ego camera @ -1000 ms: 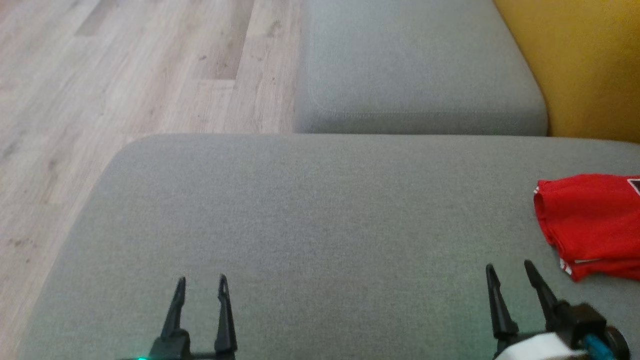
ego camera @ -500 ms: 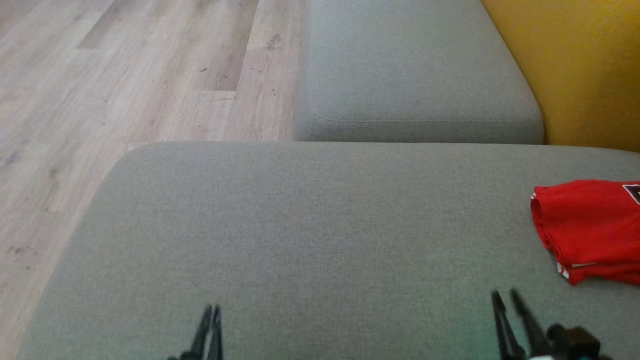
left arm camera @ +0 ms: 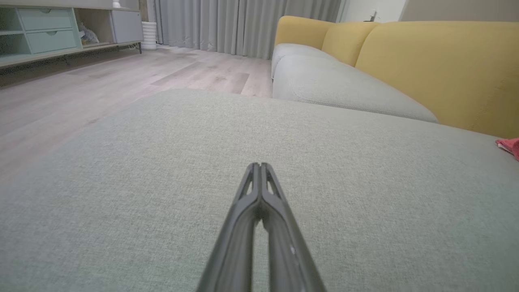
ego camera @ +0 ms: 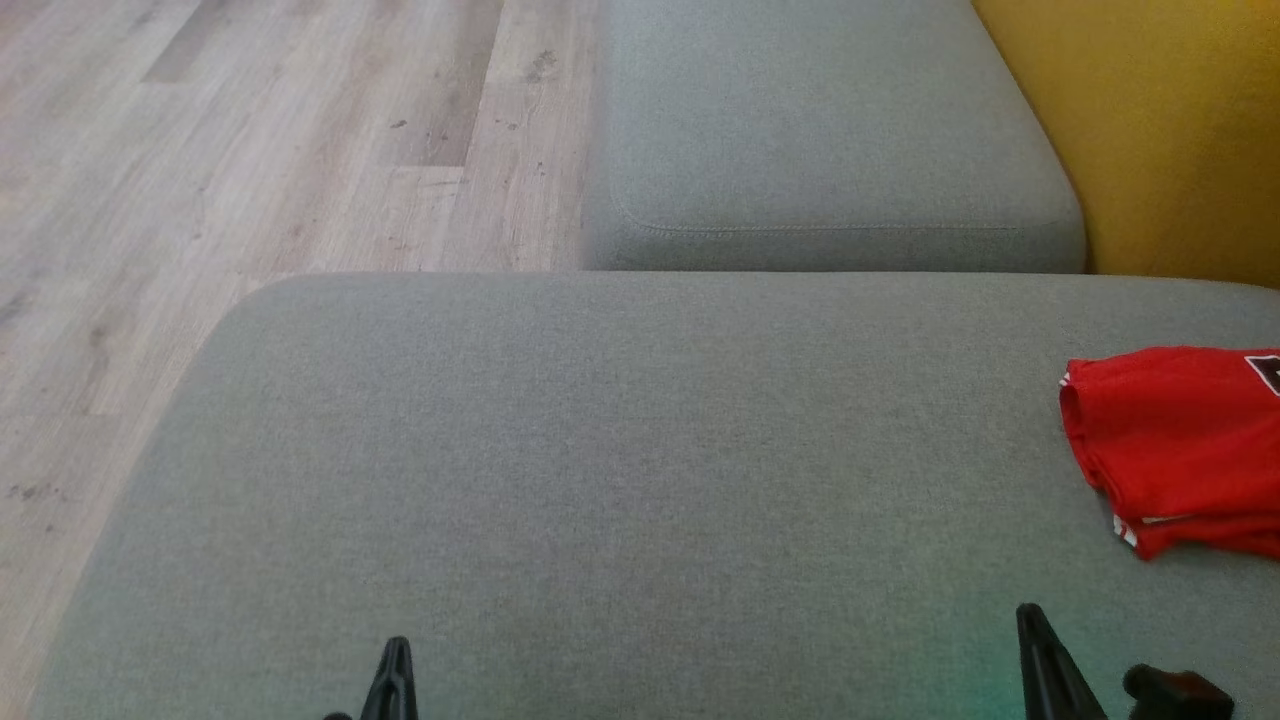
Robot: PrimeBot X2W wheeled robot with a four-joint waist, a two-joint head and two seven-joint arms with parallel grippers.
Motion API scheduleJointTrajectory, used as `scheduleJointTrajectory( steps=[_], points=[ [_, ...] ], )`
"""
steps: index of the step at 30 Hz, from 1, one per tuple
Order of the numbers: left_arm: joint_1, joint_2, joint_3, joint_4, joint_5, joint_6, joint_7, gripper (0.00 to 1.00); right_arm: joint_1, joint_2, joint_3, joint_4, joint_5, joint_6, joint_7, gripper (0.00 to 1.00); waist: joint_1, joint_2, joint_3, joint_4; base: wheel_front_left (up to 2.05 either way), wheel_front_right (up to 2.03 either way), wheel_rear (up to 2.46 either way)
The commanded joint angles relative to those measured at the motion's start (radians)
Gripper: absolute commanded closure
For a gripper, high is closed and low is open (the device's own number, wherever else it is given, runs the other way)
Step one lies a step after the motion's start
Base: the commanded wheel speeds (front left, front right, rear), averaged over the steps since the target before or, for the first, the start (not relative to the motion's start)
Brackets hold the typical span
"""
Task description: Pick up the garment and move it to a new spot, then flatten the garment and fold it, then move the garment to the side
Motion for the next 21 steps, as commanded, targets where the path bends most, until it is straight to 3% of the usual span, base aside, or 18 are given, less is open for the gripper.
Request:
scheduleJointTrajectory(
  steps=[1,21],
  points=[
    [-0.061,0.000,0.023,-0.032,-0.039,-0.007,0.008,1.00,-0.062,-0.002,-0.008,-0.038,0.041,0.001,0.009,1.00,0.0000,0.0000,0.004,-0.002,0.00,0.00,0.00],
    [-0.102,-0.001,0.080,-0.040,-0.266,-0.048,0.063,1.00,-0.107,-0.003,-0.027,-0.048,0.272,0.002,0.062,1.00,-0.0001,0.0000,0.033,-0.016,0.00,0.00,0.00]
  ],
)
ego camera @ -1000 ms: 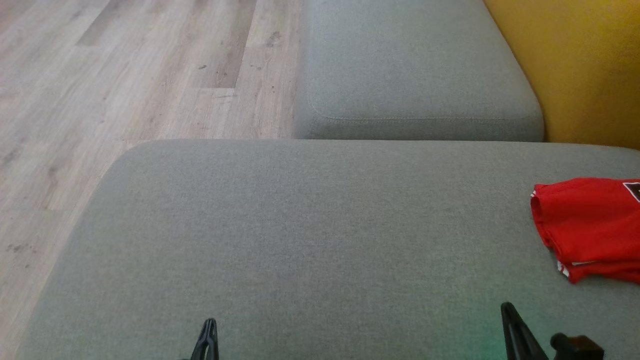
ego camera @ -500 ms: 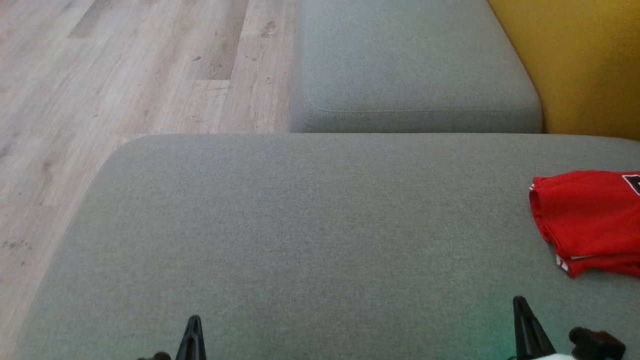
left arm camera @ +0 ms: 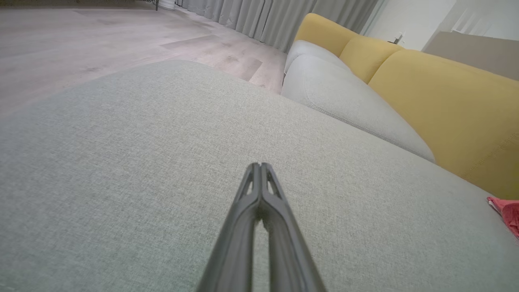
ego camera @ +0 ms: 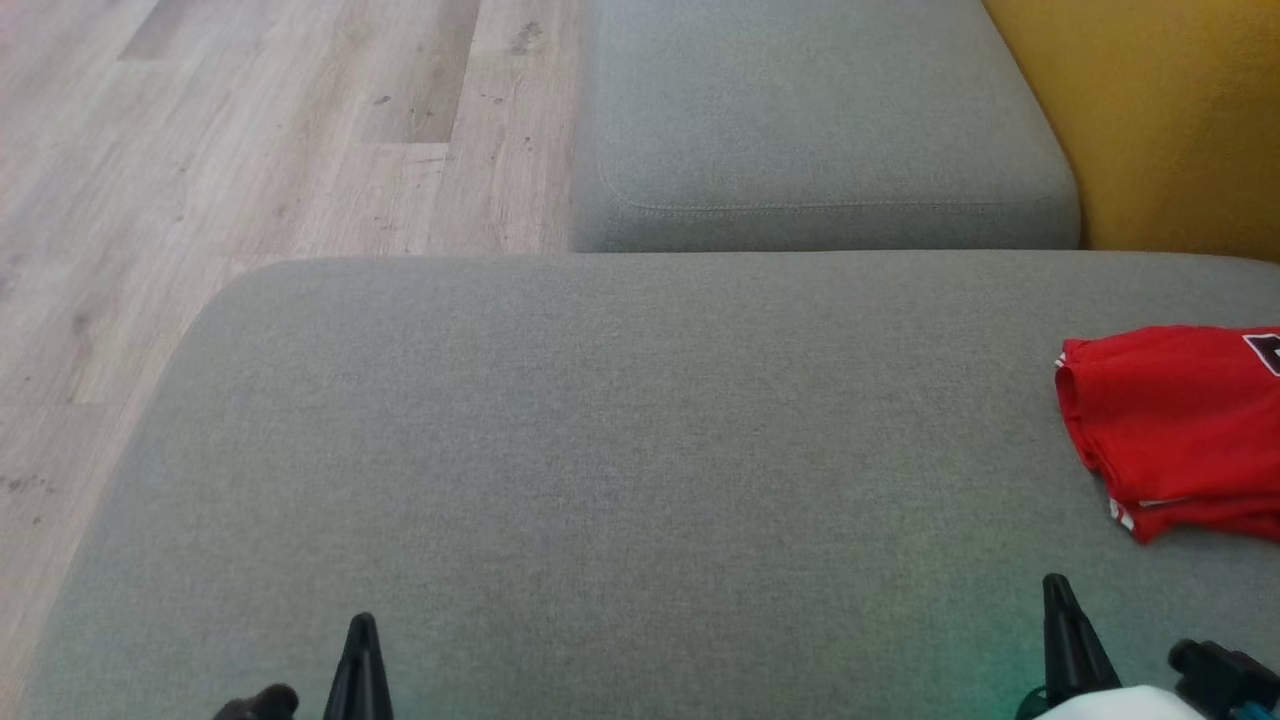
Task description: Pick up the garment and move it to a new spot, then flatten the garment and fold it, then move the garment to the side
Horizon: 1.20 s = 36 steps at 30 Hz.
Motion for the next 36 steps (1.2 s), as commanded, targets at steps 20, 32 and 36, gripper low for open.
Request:
scheduleJointTrajectory(
  steps=[20,32,36],
  points=[
    [-0.098,-0.001,0.087,-0.043,-0.256,-0.047,0.059,1.00,-0.111,-0.004,-0.024,-0.046,0.263,0.003,0.061,1.00,-0.0001,0.0000,0.032,-0.016,0.00,0.00,0.00],
    [-0.124,-0.001,0.123,-0.048,-0.399,-0.074,0.093,1.00,-0.140,-0.005,-0.037,-0.052,0.409,0.004,0.095,1.00,-0.0001,0.0000,0.051,-0.025,0.00,0.00,0.00],
    [-0.133,-0.002,0.135,-0.049,-0.447,-0.082,0.105,1.00,-0.150,-0.005,-0.041,-0.054,0.457,0.004,0.107,1.00,-0.0001,0.0000,0.057,-0.028,0.00,0.00,0.00]
  ],
)
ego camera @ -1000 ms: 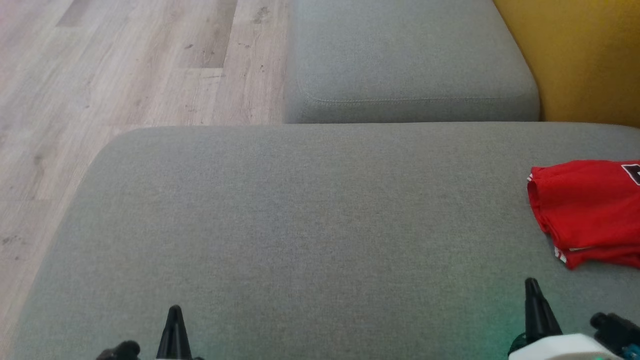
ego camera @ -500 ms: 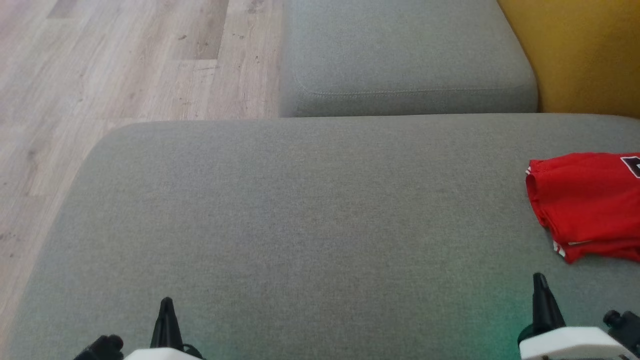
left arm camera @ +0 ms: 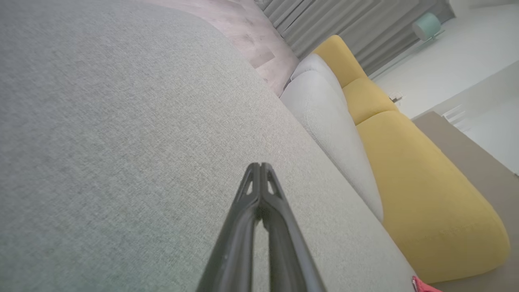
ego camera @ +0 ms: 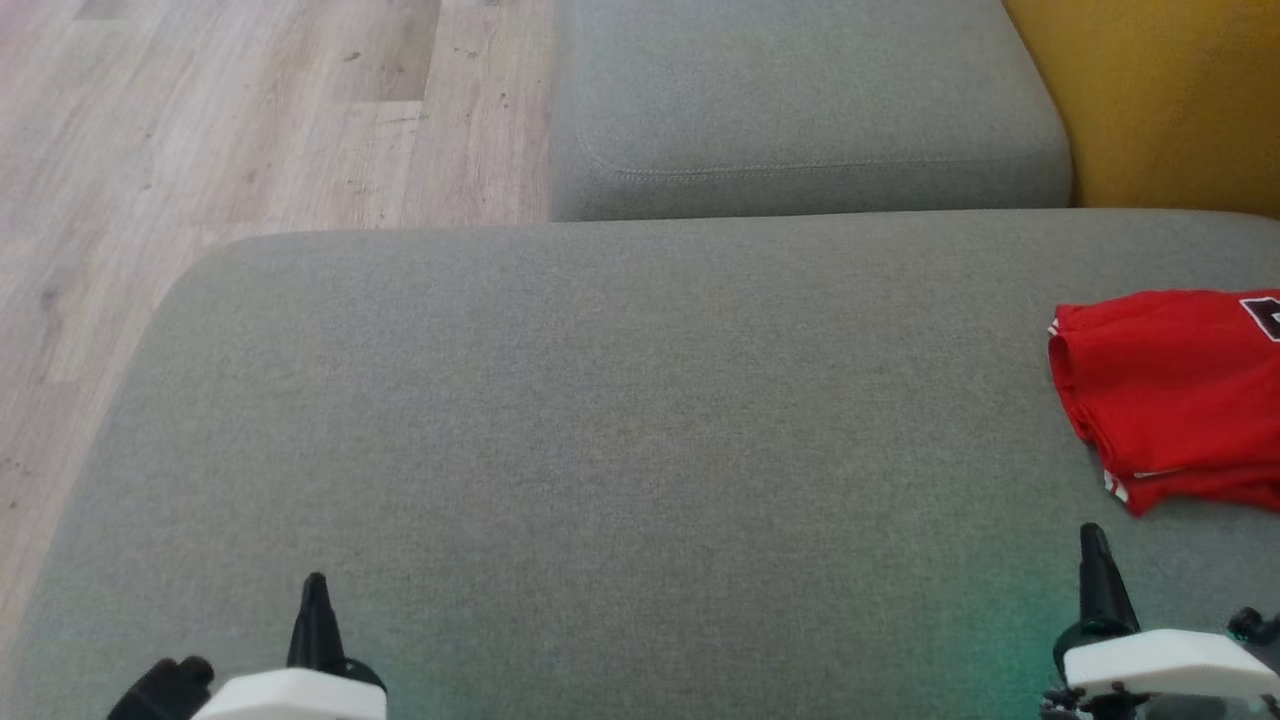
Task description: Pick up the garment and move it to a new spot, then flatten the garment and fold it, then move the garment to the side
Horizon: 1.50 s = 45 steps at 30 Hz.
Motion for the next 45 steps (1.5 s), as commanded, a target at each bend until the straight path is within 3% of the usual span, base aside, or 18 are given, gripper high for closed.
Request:
scheduleJointTrajectory(
  steps=[1,45],
  points=[
    [-0.060,0.001,0.039,-0.037,-0.032,-0.013,0.007,1.00,-0.071,-0.005,0.007,-0.038,0.036,0.004,0.010,1.00,-0.0001,0.0000,0.003,-0.001,0.00,0.00,0.00],
    [-0.153,-0.001,0.168,-0.054,-0.546,-0.106,0.132,1.00,-0.173,-0.008,-0.038,-0.059,0.559,0.006,0.134,1.00,-0.0001,0.0000,0.070,-0.034,0.00,0.00,0.00]
  ],
)
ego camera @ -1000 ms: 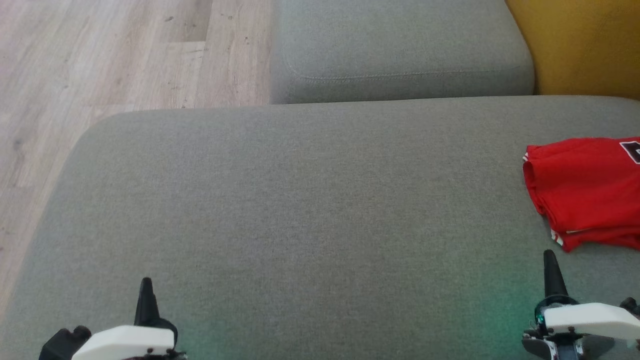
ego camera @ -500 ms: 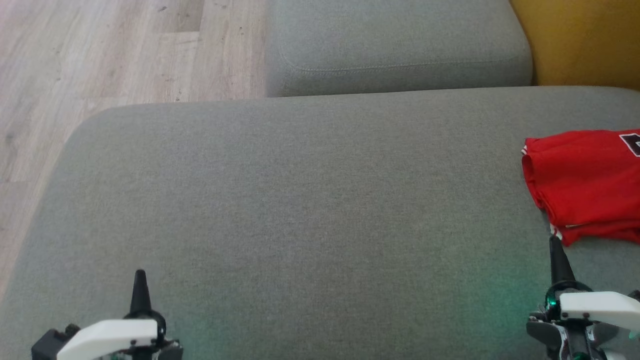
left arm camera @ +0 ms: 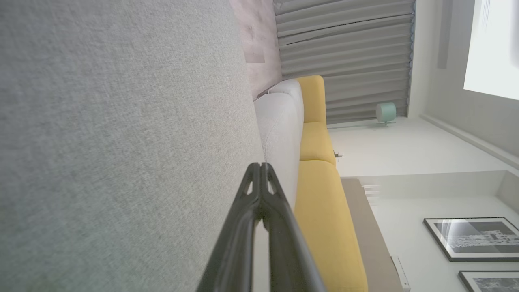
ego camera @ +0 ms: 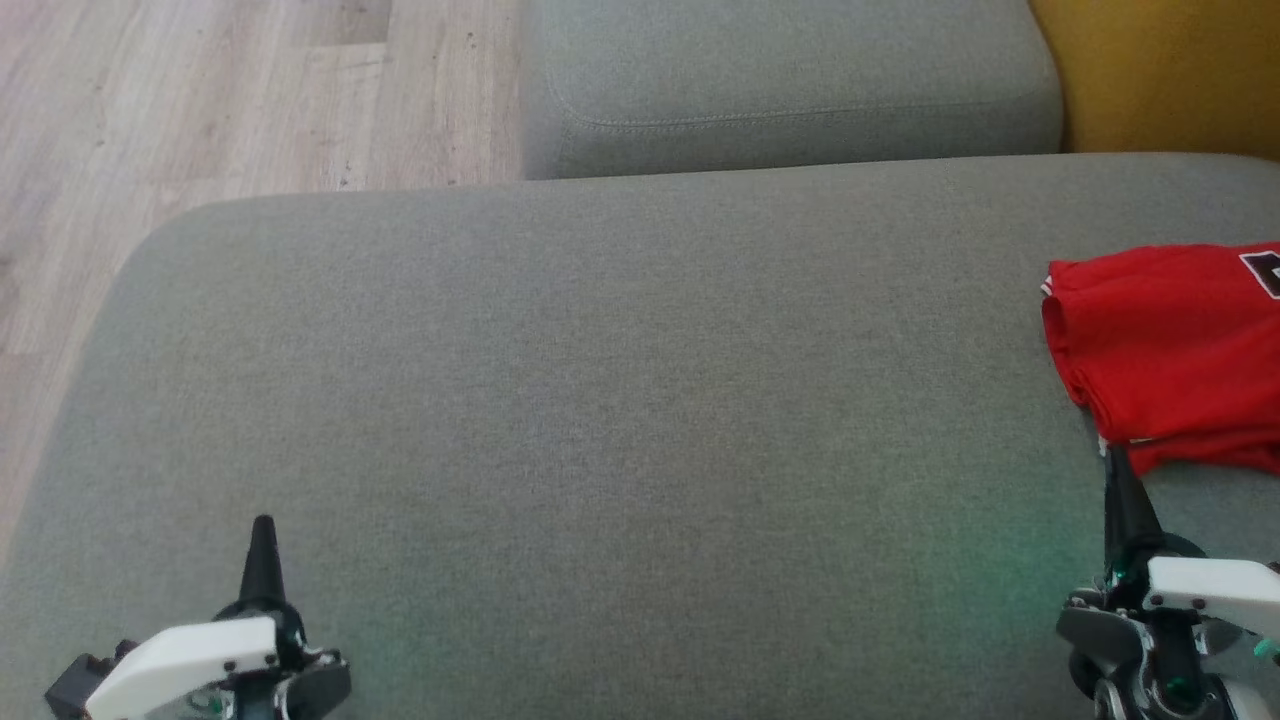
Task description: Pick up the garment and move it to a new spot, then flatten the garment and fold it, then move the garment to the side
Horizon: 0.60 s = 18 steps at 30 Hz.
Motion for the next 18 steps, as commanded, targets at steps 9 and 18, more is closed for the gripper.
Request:
scheduleJointTrajectory(
  steps=[9,18],
  points=[
    [-0.084,0.002,0.069,-0.040,-0.120,-0.029,0.030,1.00,-0.073,-0.008,0.004,-0.043,0.125,0.007,0.033,1.00,0.0000,0.0000,0.014,-0.007,0.00,0.00,0.00],
    [-0.087,0.002,0.074,-0.040,-0.138,-0.032,0.034,1.00,-0.077,-0.009,0.003,-0.043,0.143,0.007,0.038,1.00,0.0000,0.0000,0.016,-0.008,0.00,0.00,0.00]
  ],
)
